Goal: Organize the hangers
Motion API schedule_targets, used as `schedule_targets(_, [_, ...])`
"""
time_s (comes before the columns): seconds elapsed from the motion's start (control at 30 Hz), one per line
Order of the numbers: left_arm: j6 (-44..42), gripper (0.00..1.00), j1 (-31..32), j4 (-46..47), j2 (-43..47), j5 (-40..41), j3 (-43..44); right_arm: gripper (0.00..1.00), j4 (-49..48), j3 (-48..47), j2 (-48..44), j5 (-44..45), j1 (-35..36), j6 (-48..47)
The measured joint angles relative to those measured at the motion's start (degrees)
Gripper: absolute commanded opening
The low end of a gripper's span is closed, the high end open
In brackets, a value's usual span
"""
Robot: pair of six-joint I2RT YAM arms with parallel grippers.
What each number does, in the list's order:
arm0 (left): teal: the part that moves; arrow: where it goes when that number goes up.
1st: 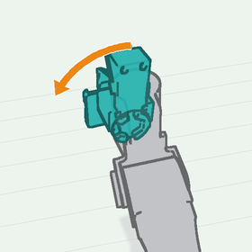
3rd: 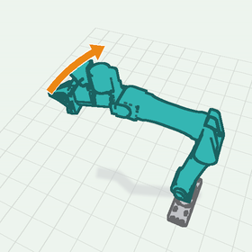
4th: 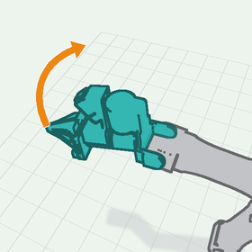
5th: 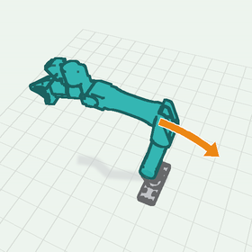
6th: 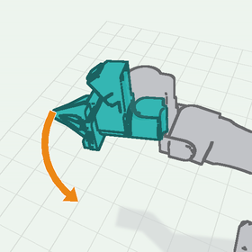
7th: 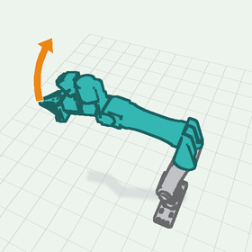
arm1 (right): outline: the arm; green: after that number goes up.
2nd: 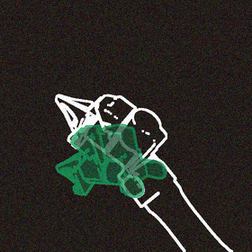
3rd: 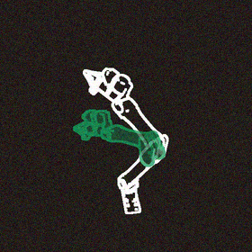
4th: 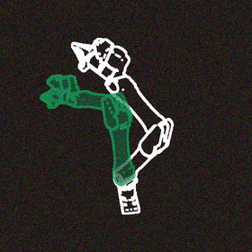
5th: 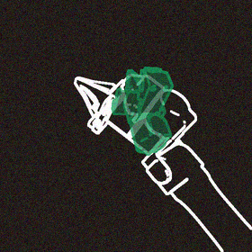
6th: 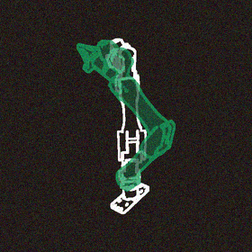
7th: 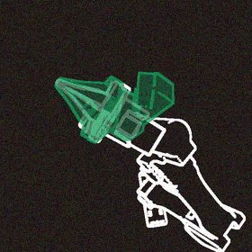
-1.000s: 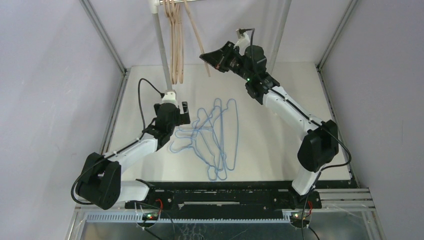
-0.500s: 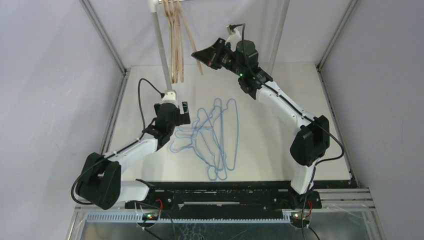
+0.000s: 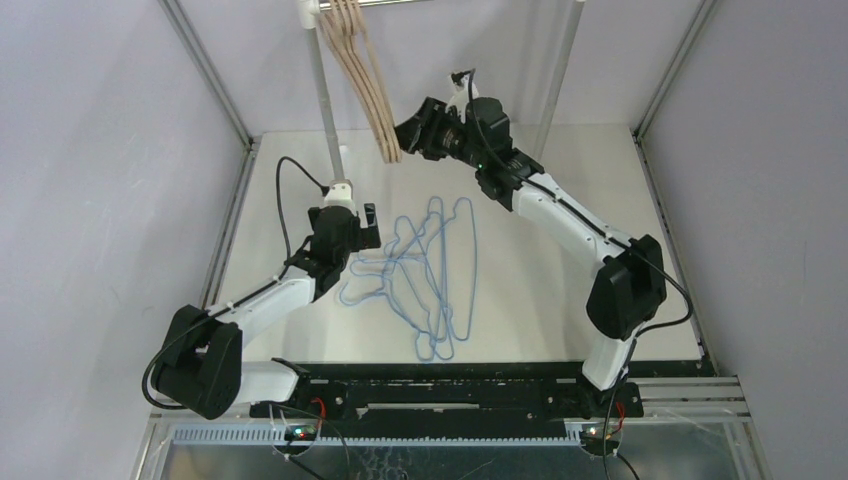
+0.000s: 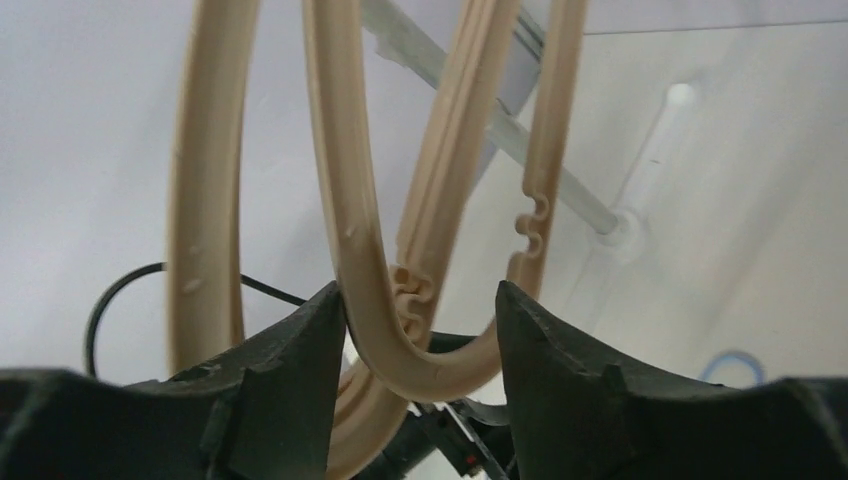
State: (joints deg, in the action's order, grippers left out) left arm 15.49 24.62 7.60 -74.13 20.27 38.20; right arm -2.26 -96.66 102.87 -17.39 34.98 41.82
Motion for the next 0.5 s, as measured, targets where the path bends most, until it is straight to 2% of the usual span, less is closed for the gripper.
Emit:
schedule_targets(0.27, [0.00, 0.99, 0.00, 0.00, 0.00, 0.02, 0.00, 0.70, 2.19, 8.50, -8.33, 5.57, -0.02, -5.73])
schedule_targets(0.3, [-0.02, 1.00, 0.00, 0.00, 0.00, 0.02, 0.00, 0.81, 2.23, 9.53, -9.73, 6.29, -0.09, -6.34])
schedule_targets(0.33, [0.00, 0.99, 0.00, 0.00, 0.00, 0.02, 0.00, 0.96, 2.21, 10.49, -11.08, 6.93, -0.15, -7.02])
schedule_targets(0.37, [-0.02, 0.99, 0.00, 0.00, 0.00, 0.04, 0.00, 0.99, 2.16, 11.61, -12.68, 7.87, -0.33, -7.72])
schedule_targets(0.5, [-0.04, 0.99, 0.00, 0.00, 0.00, 0.11, 0.00, 1.00, 1.16, 17.68, -19.82, 14.23, 0.07, -11.39])
